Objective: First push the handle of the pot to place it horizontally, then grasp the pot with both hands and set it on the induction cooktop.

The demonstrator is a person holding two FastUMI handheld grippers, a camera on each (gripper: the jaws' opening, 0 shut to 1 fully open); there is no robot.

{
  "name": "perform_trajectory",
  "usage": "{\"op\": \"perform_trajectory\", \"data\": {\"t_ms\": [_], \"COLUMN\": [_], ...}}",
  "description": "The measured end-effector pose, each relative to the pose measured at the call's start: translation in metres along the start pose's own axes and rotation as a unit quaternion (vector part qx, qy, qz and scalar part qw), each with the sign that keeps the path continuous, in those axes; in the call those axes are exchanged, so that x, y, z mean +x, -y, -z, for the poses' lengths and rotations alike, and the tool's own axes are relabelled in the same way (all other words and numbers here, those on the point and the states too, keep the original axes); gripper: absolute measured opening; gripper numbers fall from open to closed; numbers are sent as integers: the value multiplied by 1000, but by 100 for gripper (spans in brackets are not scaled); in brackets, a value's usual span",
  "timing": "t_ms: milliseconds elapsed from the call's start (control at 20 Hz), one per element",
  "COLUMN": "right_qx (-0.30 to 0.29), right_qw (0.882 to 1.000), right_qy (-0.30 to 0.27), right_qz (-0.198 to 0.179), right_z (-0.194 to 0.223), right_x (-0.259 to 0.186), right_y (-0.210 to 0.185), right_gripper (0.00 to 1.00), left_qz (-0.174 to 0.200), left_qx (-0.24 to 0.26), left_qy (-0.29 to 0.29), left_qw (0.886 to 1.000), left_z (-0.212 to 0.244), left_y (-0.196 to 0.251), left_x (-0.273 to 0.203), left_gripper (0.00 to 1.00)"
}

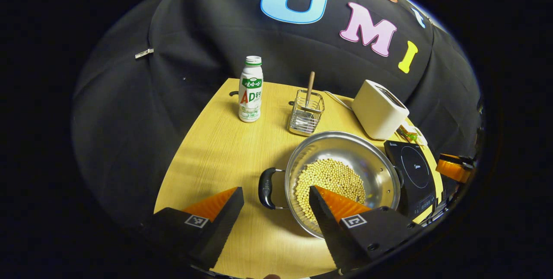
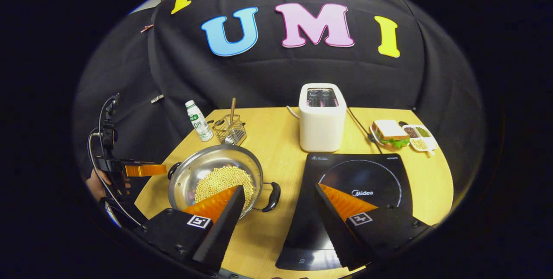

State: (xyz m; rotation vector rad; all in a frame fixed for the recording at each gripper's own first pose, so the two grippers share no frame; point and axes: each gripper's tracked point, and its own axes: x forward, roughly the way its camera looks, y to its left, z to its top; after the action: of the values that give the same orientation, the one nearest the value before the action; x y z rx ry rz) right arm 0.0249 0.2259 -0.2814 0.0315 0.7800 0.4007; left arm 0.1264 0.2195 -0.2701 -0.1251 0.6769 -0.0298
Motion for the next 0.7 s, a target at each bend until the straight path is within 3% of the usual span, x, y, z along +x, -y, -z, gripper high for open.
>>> {"op": "perform_trajectory", "data": {"t_ms": [300, 700], "right_qx": [31, 80], "right_qw": [998, 990], "right_qy": [-60, -116], "right_qz": [-7, -9], "right_z": [34, 65], "right_x": [53, 95], "right_y": [-9, -14], "right_gripper": [100, 99], "left_qz": [37, 60], "left_qx": [-9, -35], "left_qy": [4, -24], "left_qw": [999, 997], "left_z": [2, 19], "left_y": [3, 7], "left_x": [20, 62], "left_gripper": [95, 96]}}
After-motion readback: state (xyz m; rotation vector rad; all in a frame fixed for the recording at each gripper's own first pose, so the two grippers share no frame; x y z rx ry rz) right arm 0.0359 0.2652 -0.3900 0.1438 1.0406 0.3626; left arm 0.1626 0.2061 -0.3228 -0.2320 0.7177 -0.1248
